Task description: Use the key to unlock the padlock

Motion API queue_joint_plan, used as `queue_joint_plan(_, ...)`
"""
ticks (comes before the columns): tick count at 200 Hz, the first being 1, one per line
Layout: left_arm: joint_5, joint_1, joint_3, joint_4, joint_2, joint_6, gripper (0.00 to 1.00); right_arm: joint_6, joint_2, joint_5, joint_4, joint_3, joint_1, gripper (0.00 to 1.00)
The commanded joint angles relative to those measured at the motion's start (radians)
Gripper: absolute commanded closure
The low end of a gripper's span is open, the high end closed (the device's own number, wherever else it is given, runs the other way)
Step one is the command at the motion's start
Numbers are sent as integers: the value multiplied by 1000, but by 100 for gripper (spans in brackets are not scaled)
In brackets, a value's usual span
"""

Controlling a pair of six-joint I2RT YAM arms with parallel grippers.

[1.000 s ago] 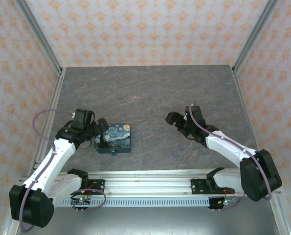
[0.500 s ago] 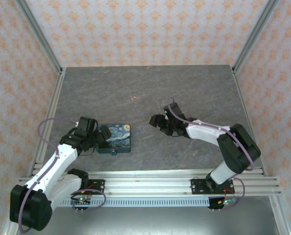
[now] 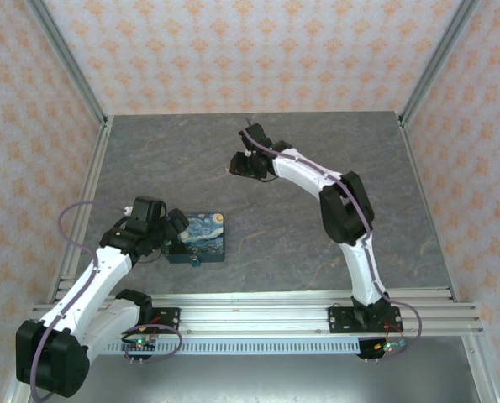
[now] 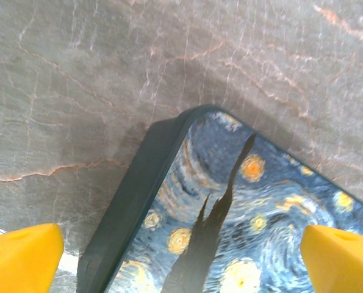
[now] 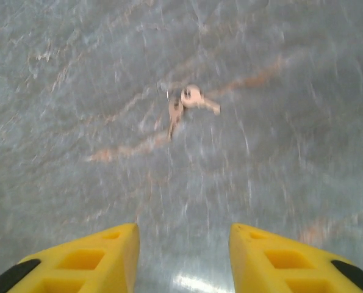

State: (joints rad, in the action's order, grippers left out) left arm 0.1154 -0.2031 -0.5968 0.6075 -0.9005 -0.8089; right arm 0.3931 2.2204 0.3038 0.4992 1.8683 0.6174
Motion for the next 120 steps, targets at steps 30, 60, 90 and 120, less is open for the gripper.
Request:
queue_joint_plan(30,-51,-7,-40,49,-9,-40,0,-337,254,-156,317,396,19,60)
queue_joint_plan(60,-46,-6,-38,58,-3,-40,0,-380,337,-143,342,516,19,60)
queue_joint_plan(90,-43,-6,-34,53,2,-44,0,-397,386,-130,343,581,19,60)
queue_joint_plan(120,-34,-6,-31,45,-6,-47,0,-397,428,-117,332,641,21,60)
